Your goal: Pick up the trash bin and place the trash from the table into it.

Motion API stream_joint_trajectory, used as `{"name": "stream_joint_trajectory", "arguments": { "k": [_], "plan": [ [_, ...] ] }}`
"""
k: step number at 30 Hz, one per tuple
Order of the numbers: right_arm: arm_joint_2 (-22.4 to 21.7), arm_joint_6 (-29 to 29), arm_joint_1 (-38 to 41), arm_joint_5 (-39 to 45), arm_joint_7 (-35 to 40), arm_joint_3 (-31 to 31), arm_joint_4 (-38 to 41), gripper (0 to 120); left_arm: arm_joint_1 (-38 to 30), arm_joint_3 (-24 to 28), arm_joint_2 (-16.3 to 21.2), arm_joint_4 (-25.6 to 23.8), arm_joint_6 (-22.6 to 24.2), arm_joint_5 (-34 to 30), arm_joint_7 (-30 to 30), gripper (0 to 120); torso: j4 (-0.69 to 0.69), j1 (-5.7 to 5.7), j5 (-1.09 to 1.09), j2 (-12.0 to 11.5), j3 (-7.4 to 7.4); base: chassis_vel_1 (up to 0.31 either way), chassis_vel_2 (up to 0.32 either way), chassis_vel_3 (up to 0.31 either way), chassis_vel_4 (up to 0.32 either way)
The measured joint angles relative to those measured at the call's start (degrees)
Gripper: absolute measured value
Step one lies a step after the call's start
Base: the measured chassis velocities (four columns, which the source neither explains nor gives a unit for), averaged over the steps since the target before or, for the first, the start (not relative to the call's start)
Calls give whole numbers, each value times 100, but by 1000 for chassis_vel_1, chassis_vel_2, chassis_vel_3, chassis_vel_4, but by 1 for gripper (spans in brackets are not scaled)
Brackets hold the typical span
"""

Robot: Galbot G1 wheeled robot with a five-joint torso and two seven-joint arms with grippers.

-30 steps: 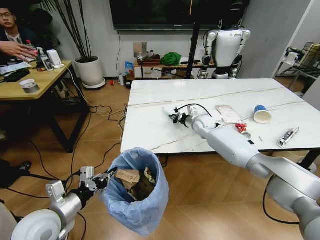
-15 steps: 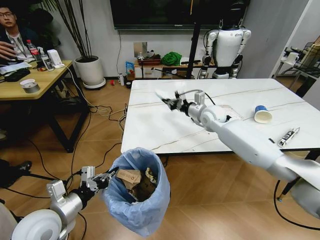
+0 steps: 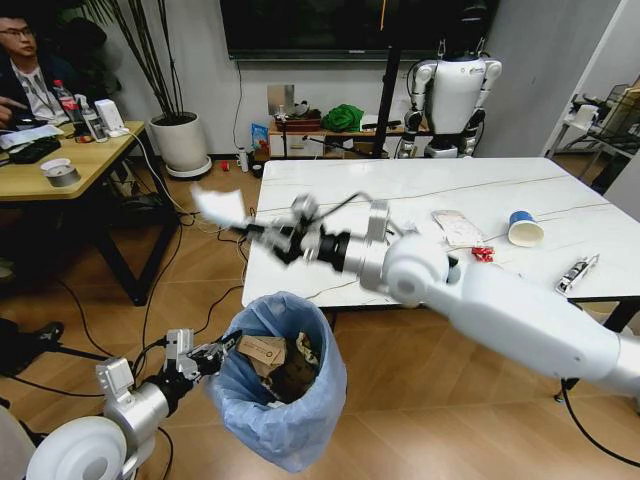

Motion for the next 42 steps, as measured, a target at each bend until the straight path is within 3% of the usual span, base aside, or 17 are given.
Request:
{"name": "stream_joint_trajectory", "arguments": {
  "k": [3,9,15,20,27,32,34,35,42],
  "plan": [
    [-205,-54,0,-370,-258,-382,112,0,24,-54,-14,-37,0,5,0,0,-1,0,1,0,1,0,0,0,0],
    [-682,-760,-16,-551,-515,-394,439,0,34,-76,-56,6,0,46,3,0,-1,0,0,0,1,0,0,0,0],
    [-1097,-1065,-62,-1019,-711,-405,782,0,7,-87,-100,31,0,49,0,0,-3,0,0,0,1,0,0,0,0],
    [-1144,-1050,-95,-1189,-779,-460,817,0,12,-115,-128,16,0,52,-15,0,0,0,0,0,1,0,0,0,0],
    [-1141,-1020,-133,-1194,-798,-467,789,22,62,-142,-161,-20,0,61,-30,0,-1,0,0,0,1,0,0,0,0],
    [-1110,-987,-186,-1205,-797,-449,732,43,112,-150,-188,-46,1,84,-34,0,-1,0,0,0,1,0,0,0,0],
    [-1109,-982,-195,-1210,-798,-443,728,45,115,-153,-188,-48,1,84,-35,0,0,0,0,0,1,0,0,0,0],
    [-1112,-960,-211,-1231,-813,-430,713,53,128,-165,-185,-57,1,84,-39,0,-1,0,0,0,1,0,0,0,0],
    [-1027,-912,-273,-1037,-527,49,595,79,174,-174,-186,-66,5,93,-49,0,-2,0,-1,0,1,0,0,0,0]
  ]
}}
